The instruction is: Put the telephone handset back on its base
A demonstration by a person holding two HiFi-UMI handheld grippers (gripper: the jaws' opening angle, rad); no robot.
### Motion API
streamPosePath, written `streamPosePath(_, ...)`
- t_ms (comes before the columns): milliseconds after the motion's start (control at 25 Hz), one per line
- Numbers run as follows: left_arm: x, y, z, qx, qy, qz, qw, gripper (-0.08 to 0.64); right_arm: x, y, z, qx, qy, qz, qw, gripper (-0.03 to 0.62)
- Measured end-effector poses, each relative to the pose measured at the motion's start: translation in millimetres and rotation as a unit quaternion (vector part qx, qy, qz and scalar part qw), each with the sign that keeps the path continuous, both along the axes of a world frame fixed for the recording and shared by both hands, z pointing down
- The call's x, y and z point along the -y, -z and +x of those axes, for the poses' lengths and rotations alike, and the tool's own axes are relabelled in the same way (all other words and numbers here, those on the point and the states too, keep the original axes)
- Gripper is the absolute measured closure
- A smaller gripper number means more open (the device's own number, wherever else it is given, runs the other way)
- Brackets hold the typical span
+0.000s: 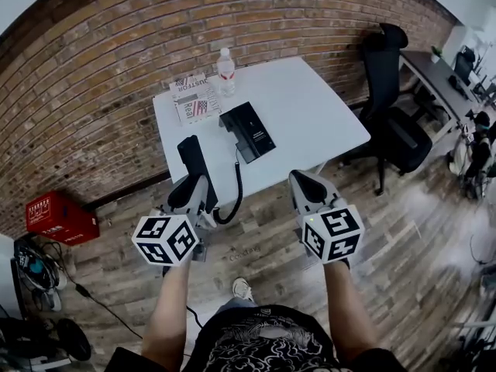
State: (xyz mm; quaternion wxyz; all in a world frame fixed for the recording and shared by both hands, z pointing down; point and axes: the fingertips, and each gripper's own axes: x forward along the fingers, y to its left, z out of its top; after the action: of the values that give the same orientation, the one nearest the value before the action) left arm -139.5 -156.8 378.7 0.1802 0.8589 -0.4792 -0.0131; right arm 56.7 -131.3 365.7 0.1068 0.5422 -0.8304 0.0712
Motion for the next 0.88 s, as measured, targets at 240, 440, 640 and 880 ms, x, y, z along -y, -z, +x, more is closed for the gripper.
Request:
streamPosePath(240, 28.6, -8.4, -5.7, -0.015, -0.015, -0.013, 0.9997, 0.482, 27.6, 1.5, -6.2, -0.002, -0.014, 0.001, 1.000, 0.591)
streamPosePath(440, 49.0, -15.7, -5.0, -0.035, -0.025, -0.026, 0.9987, 0.482, 44.5, 2.2, -6.3, -0.004, -0.021, 0.004, 1.000, 0.591)
streamPosePath(640, 63.3, -23.8, 7.2, -0.067, -0.041, -0.047, 0.9958, 0.482, 61.8, 3.0, -4.6, -0.001, -0.020, 0.008, 1.000, 0.591)
streamPosePath(880, 85.7, -41.1, 31.9, -0.108, -0.053, -0.077, 0.9897, 0.482, 91.1, -0.8, 4.4, 0.005, -0.004, 0.010, 1.000, 0.591)
